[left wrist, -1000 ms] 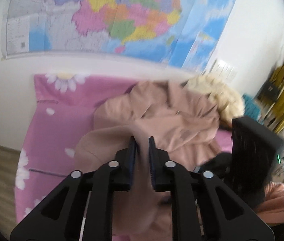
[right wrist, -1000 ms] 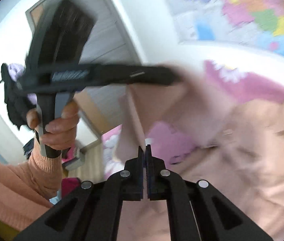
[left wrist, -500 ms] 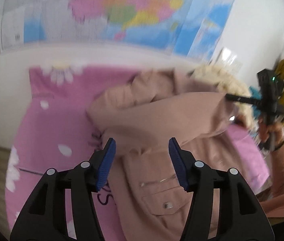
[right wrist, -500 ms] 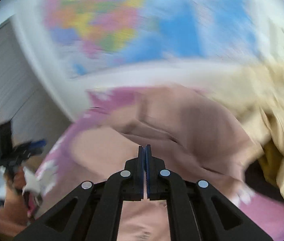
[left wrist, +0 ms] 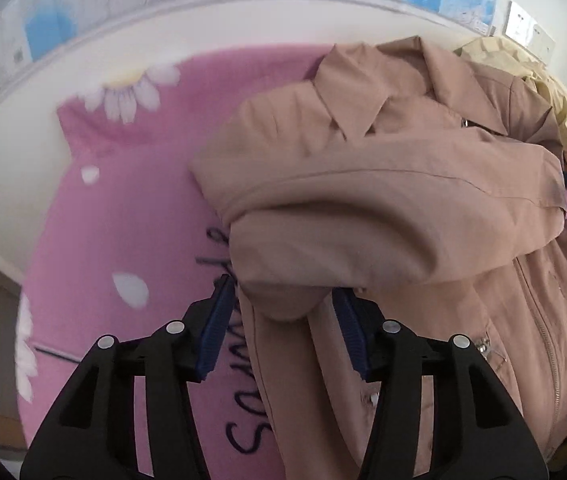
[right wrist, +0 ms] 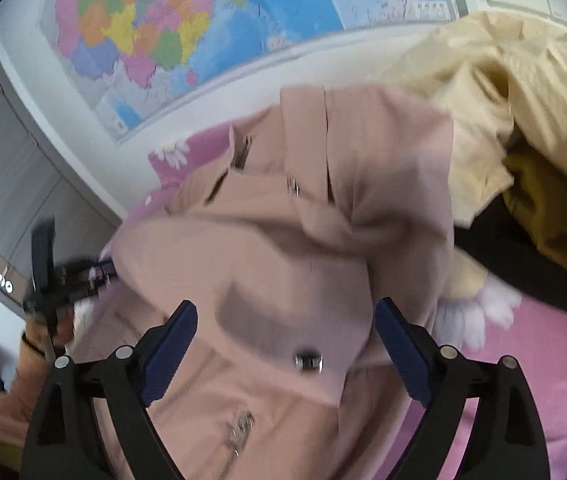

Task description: Fold large clothes

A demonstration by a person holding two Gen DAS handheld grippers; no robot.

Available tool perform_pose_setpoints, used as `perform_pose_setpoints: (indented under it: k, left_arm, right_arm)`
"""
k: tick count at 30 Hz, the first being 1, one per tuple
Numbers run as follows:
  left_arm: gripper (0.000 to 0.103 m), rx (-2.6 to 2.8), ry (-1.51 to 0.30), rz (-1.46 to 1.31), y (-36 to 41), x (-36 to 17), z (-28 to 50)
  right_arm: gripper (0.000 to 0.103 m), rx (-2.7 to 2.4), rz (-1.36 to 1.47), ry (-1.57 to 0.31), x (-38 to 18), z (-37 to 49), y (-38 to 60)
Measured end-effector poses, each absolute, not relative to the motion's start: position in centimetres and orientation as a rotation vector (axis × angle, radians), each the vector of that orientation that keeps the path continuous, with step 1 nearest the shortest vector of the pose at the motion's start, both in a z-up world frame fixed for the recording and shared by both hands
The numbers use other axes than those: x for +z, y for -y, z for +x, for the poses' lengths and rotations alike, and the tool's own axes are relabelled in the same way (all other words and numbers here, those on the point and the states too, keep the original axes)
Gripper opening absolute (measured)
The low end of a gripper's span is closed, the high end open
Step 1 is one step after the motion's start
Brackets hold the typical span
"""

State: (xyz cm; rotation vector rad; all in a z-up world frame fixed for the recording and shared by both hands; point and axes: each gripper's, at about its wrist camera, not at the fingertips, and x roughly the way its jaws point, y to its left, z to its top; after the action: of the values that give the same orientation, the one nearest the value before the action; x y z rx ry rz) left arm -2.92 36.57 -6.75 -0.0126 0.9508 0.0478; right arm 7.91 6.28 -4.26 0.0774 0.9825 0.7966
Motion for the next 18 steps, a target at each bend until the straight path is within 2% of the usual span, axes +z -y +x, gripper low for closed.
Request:
perform_pose_setpoints:
  k: [1, 3, 4, 5, 6, 7, 14, 16, 18]
  left_arm:
    - [0.046, 0.047, -0.943, 0.001, -36.4, -6.6, -2.7]
    - [0.037, 0.038, -0.94, 0.022, -35.7, -6.4, -2.4]
    - [0.035, 0.042, -0.939, 0.039, -35.3, -6.4, -2.3]
    - [0.032, 0.044, -0.938, 0.044, -35.2, -6.5, -2.2]
    - [0.03, 0.037, -0.938, 0.041, -35.2, -6.5, -2.2]
    - [0.029, 0.032, -0.937, 0.035, -35.2, -6.4, -2.1]
    - [0.033, -0.055, -0.849, 0.043, -34.3, -4.2, -3.7]
    - [0.033, -0.088, -0.806, 0.047, -33.9, -2.9, -4.1]
    - [0.04, -0.114, -0.771, 0.043, -33.6, -1.8, -4.2]
  right_arm:
    - [0.088, 0.792, 0.06, -1.0, -4.9, 7.7, -6.4]
    - [0.077, 0.797, 0.024, -1.005, -5.8, 7.4, -7.5]
    - [0.051, 0.797, -0.01, -1.004, -6.0, 7.1, -8.0]
    - [0.034, 0.799, -0.036, -1.001, -5.9, 7.0, -8.4]
    - [0.03, 0.804, -0.044, -0.984, -5.5, 6.9, -8.7]
    - [0.021, 0.807, -0.058, -0.959, -4.8, 6.8, -8.7]
    - [0.019, 0.696, 0.01, -0.757, 2.5, 10.0, -6.3]
    - [0.019, 0.661, 0.014, -0.761, 2.8, 11.7, -5.8]
    - [0.019, 0.629, 0.013, -0.816, 1.7, 13.2, -5.5]
